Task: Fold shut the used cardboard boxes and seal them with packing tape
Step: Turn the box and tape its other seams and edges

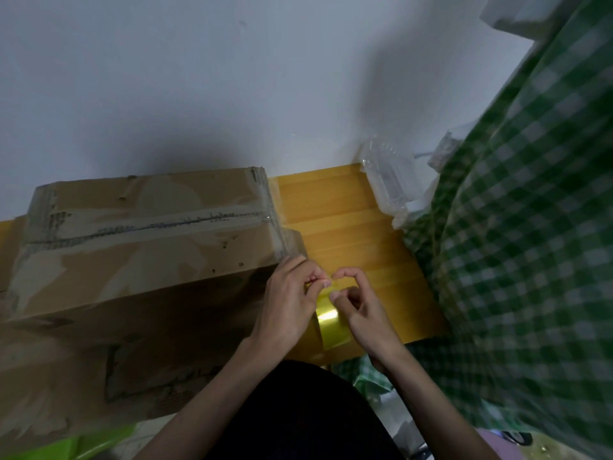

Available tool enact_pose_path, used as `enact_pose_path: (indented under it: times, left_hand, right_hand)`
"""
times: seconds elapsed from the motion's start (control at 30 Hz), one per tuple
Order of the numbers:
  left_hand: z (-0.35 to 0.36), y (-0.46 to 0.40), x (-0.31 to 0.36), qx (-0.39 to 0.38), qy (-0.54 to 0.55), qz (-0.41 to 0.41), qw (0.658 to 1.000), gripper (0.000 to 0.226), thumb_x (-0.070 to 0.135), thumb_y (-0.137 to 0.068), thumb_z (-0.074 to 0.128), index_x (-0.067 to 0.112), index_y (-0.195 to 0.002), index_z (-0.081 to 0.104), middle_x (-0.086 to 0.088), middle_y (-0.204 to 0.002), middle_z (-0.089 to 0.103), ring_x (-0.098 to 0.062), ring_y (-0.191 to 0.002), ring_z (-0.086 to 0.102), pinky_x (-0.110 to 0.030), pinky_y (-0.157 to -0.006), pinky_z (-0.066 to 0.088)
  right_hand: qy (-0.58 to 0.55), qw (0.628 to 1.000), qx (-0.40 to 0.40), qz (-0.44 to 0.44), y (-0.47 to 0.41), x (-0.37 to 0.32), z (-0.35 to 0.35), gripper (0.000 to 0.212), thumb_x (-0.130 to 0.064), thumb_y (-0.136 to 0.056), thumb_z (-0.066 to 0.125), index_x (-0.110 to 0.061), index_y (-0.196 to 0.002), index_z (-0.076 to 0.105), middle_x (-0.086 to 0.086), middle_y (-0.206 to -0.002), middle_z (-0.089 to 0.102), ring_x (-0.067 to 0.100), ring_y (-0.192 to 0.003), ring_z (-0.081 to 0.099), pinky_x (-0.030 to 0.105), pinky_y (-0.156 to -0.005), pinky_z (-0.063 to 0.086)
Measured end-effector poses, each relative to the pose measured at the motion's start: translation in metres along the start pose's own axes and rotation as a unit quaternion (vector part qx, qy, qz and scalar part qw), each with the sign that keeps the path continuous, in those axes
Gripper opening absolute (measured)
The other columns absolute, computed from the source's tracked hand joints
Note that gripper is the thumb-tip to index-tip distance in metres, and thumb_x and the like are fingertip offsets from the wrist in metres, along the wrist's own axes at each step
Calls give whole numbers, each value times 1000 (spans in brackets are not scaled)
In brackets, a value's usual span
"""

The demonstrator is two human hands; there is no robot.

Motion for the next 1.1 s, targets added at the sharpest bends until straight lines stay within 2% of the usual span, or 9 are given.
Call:
enact_pose_path:
  times: [0.17,0.33,0.53,0.67,0.73,0.8,0.9,1.0,1.1]
  left_hand:
    - [0,-3,10,-9,6,24,1000,8,11,-87,74,14,-83,69,10,-84,58,-5,-82,51,-12,-76,38]
    - [8,-22,-5,-26,21,-31,999,7,14,-83,79,17,-82,72,11,-80,60,-2,-78,55,-10,-72,40]
    - [38,-28,-22,-129,4,-108,986,7,31,-83,80,25,-86,76,12,-81,64,1,-74,58,-27,-73,53]
    - [44,-26,-30,-168,-74,-116,976,29,37,-84,80,26,-108,70,11,-84,61,-9,-79,61,-33,-78,55]
    - [37,-26,-29,-160,-78,-100,979,30,34,-84,80,24,-110,68,12,-85,57,-8,-78,58,-30,-75,53]
    - [25,-27,-26,-137,-68,-77,985,19,28,-86,78,23,-103,69,14,-85,54,-4,-77,55,-25,-72,49]
    - [1,-29,-27,-90,-59,-39,993,6,20,-88,74,22,-92,70,15,-86,53,2,-78,50,-17,-70,39]
    - [-19,-35,-41,-48,-72,-28,996,8,14,-88,73,20,-93,72,13,-91,55,1,-79,48,-13,-72,37]
    - [-32,-39,-59,-30,-83,-40,995,8,15,-90,72,22,-95,74,10,-92,59,-4,-82,51,-17,-72,41]
  right_hand:
    - [3,1000,-11,-27,-5,0,-10,7,-17,-103,56,-24,-103,55,-1,-65,35,18,-61,33,29,-55,27]
    - [-3,997,-40,-59,1,-2,-15,3,-26,-102,56,-23,-101,55,21,-84,39,21,-73,38,34,-65,31]
    - [-1,998,-46,-48,0,7,-25,10,-16,-102,56,-26,-100,55,21,-88,38,32,-74,38,35,-69,31]
    - [15,998,-55,-13,-6,26,-30,9,-12,-102,57,-20,-106,54,7,-81,39,19,-71,37,28,-65,32]
    - [26,999,-46,13,-14,38,-38,10,-13,-101,58,-19,-107,53,2,-79,41,16,-70,39,26,-63,32]
    - [55,997,-28,44,-25,53,-48,10,-15,-101,58,-20,-107,51,2,-77,43,16,-69,40,25,-61,33]
    - [130,989,10,75,-45,76,-63,10,-16,-102,56,-20,-108,49,12,-79,49,19,-67,43,24,-55,32]
    - [188,975,50,108,-64,97,-75,30,-10,-100,58,-19,-123,41,21,-83,56,22,-68,51,28,-54,35]
    - [266,954,70,123,-80,120,-79,47,-6,-97,61,-21,-131,32,7,-81,54,26,-72,54,28,-51,33]
Point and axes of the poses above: each hand's wrist, its own y-axis away from the middle knuckle, its own z-axis out of the palm, x = y × z, the point moved 9 cm from there along -y, towards the middle knuckle
